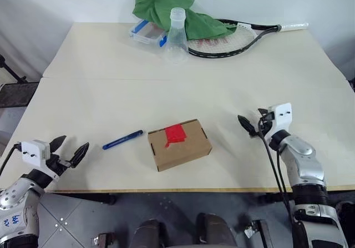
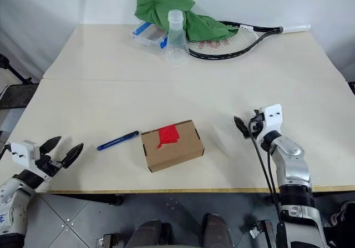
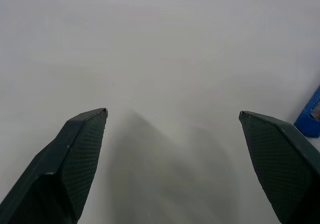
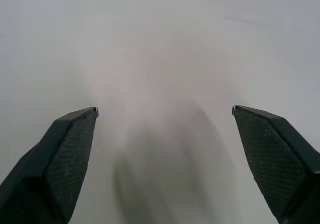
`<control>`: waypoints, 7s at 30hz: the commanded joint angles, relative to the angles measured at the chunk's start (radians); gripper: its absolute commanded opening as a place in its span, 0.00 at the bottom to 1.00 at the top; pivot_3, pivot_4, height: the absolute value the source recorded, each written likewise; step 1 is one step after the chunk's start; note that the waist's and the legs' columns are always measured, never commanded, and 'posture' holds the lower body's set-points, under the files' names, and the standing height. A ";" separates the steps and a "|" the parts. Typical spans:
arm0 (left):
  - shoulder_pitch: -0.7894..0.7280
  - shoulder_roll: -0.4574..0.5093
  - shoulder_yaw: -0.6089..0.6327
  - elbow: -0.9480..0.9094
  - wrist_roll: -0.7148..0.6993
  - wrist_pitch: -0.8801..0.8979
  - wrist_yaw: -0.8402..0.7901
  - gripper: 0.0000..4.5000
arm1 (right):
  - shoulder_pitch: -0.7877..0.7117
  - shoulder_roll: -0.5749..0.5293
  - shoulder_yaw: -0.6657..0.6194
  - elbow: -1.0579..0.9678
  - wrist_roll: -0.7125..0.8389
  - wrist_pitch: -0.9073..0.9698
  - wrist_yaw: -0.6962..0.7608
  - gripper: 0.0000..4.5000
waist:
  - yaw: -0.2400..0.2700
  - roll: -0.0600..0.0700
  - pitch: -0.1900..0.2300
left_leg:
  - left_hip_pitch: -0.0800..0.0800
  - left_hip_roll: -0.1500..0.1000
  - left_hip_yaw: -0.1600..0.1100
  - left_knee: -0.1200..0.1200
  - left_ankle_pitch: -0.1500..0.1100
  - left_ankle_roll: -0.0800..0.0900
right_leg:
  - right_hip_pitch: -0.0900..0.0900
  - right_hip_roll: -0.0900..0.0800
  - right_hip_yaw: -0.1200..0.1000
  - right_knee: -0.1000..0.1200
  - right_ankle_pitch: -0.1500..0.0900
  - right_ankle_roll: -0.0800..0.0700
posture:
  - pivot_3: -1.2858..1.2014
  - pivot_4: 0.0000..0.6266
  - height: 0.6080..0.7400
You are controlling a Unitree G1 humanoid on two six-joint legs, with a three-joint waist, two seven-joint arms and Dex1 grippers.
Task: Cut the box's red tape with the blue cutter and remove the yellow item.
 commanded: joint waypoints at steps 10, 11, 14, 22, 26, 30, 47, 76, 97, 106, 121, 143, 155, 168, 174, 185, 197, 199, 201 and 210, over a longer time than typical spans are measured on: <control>0.030 0.086 0.015 -0.215 -0.074 0.178 -0.002 0.99 | 0.022 -0.095 -0.006 -0.183 0.025 0.108 0.073 1.00 | 0.001 0.000 0.000 | 0.000 0.000 -0.001 0.000 0.000 0.000 | 0.000 0.000 0.000 0.000 0.000 0.000 | 0.52 0.24 1.00; 0.042 0.099 0.008 -0.256 -0.083 0.222 -0.003 0.99 | 0.024 -0.105 -0.003 -0.202 0.026 0.128 0.076 1.00 | 0.001 0.000 0.000 | -0.001 0.000 -0.001 0.000 0.000 0.000 | 0.000 0.000 0.000 0.000 0.000 0.000 | 0.52 0.24 1.00; 0.049 0.118 0.006 -0.324 -0.152 0.266 -0.084 0.99 | 0.026 -0.134 0.021 -0.262 0.022 0.160 0.112 1.00 | 0.001 0.000 0.000 | -0.001 0.000 0.000 0.000 0.000 0.000 | -0.001 0.000 0.001 0.000 0.000 0.000 | 0.52 0.24 1.00; 0.100 0.122 -0.080 -0.532 -0.274 0.455 -0.144 0.59 | 0.021 -0.185 0.099 -0.443 0.075 0.368 0.199 0.64 | 0.001 0.000 0.000 | -0.001 0.000 0.000 0.000 0.000 0.000 | -0.001 0.000 0.002 -0.001 0.000 0.000 | 0.52 0.24 1.00; 0.141 0.144 -0.152 -0.636 -0.351 0.605 -0.153 0.31 | 0.009 -0.225 0.166 -0.505 0.101 0.534 0.237 0.32 | 0.004 0.000 0.000 | -0.002 0.000 0.000 0.000 0.000 0.000 | 0.000 0.001 0.003 -0.002 0.000 0.000 | 0.52 0.24 1.00; 0.137 0.096 -0.241 -0.643 -0.343 0.633 -0.133 0.02 | -0.016 -0.224 0.238 -0.515 0.072 0.581 0.235 0.00 | 0.005 0.001 0.000 | -0.002 0.000 0.000 0.002 0.000 0.000 | 0.000 0.001 0.006 -0.004 0.000 -0.001 | 0.52 0.24 1.00; -0.199 -0.225 -0.549 -0.275 0.043 0.313 0.002 0.01 | 0.030 -0.282 0.274 -0.811 0.246 0.860 0.314 0.00 | 0.058 0.001 0.000 | -0.012 -0.001 0.003 0.013 0.001 0.002 | -0.005 0.002 0.006 -0.002 0.000 -0.001 | 0.52 0.24 1.00; -0.686 -0.493 -0.649 0.347 0.237 -0.005 -0.229 0.01 | 0.187 -0.545 0.253 -0.843 0.158 0.794 0.313 0.00 | 0.060 -0.003 0.002 | -0.015 -0.004 0.002 0.018 0.003 0.006 | -0.003 0.000 0.005 -0.005 0.003 0.005 | 0.52 0.24 1.00; -0.676 -0.356 -0.606 0.066 0.209 0.147 -0.199 0.01 | 0.250 -0.671 0.162 -0.749 0.151 0.723 0.416 0.00 | 0.056 -0.003 0.002 | -0.016 -0.004 0.000 0.018 0.003 0.006 | -0.004 0.000 0.004 -0.005 0.003 0.005 | 0.52 0.24 1.00; -0.705 -0.349 -0.656 0.063 0.208 0.296 -0.233 0.01 | 0.169 -0.591 0.129 -0.778 0.262 0.819 0.408 0.00 | 0.060 -0.003 0.002 | -0.017 -0.004 0.000 0.018 0.003 0.006 | -0.004 0.000 0.004 -0.004 0.003 0.005 | 0.52 0.24 1.00; -0.850 -0.404 -0.618 0.313 0.238 0.135 -0.210 0.01 | 0.252 -0.644 0.098 -0.825 0.241 0.814 0.388 0.00 | 0.066 -0.004 0.003 | -0.019 -0.004 -0.001 0.019 0.003 0.006 | -0.005 0.000 0.002 -0.005 0.003 0.005 | 0.52 0.24 1.00; -0.715 0.005 -0.354 0.035 0.029 0.389 -0.341 0.50 | 0.130 -0.601 -0.067 -0.522 0.217 0.463 0.464 0.68 | 0.043 -0.005 0.003 | -0.018 -0.002 0.000 0.017 0.003 0.005 | -0.007 0.001 0.000 -0.004 0.003 0.004 | 0.52 0.24 1.00; -0.199 0.273 -0.024 -0.204 -0.111 0.499 -0.432 0.99 | -0.039 -0.527 0.085 -0.393 0.171 0.382 0.534 1.00 | 0.041 -0.005 0.004 | -0.018 -0.001 -0.001 0.018 0.003 0.005 | -0.006 0.000 0.001 -0.003 0.002 0.003 | 0.52 0.24 1.00; -0.046 0.290 -0.053 -0.280 0.001 0.294 -0.419 0.99 | -0.122 -0.473 0.125 -0.373 0.151 0.347 0.551 1.00 | 0.047 -0.003 0.005 | -0.016 -0.001 0.002 0.017 0.003 0.004 | -0.006 0.000 0.003 -0.003 0.002 0.003 | 0.52 0.24 1.00; -0.180 0.281 -0.214 -0.152 0.080 0.181 -0.442 0.99 | -0.114 -0.477 0.111 -0.425 0.165 0.380 0.539 1.00 | 0.047 -0.003 0.005 | -0.017 -0.002 0.004 0.017 0.002 0.004 | -0.008 0.001 0.004 -0.001 0.002 0.003 | 0.52 0.24 1.00; -0.553 0.190 -0.478 0.310 0.243 0.026 -0.524 0.99 | 0.006 -0.501 0.023 -0.559 0.202 0.462 0.488 1.00 | 0.051 -0.004 0.005 | -0.017 -0.003 0.006 0.017 0.003 0.004 | -0.009 0.000 0.003 0.001 0.002 0.003 | 0.52 0.24 1.00; -0.668 0.149 -0.577 0.496 0.327 -0.052 -0.598 0.54 | 0.083 -0.528 -0.050 -0.633 0.230 0.509 0.459 1.00 | 0.051 -0.004 0.005 | -0.016 -0.003 0.006 0.018 0.003 0.005 | -0.008 0.000 0.003 0.001 0.002 0.003 | 0.52 0.24 1.00; -0.671 0.146 -0.572 0.508 0.329 -0.065 -0.596 0.54 | 0.087 -0.529 -0.050 -0.637 0.232 0.510 0.456 1.00 | 0.050 -0.003 0.005 | -0.016 -0.003 0.006 0.018 0.003 0.005 | -0.008 0.000 0.003 0.001 0.002 0.003 | 0.52 0.24 1.00; -0.670 0.143 -0.568 0.511 0.324 -0.071 -0.601 0.45 | 0.083 -0.529 -0.046 -0.633 0.232 0.508 0.454 1.00 | 0.050 -0.003 0.005 | -0.015 -0.003 0.006 0.018 0.003 0.005 | -0.008 0.000 0.003 0.002 0.002 0.003 | 0.52 0.24 1.00; -0.673 0.134 -0.568 0.513 0.327 -0.098 -0.610 0.38 | 0.043 -0.518 -0.006 -0.599 0.222 0.489 0.454 1.00 | 0.051 -0.003 0.005 | -0.015 -0.003 0.006 0.018 0.003 0.005 | -0.008 0.000 0.003 0.002 0.002 0.003 | 0.52 0.24 1.00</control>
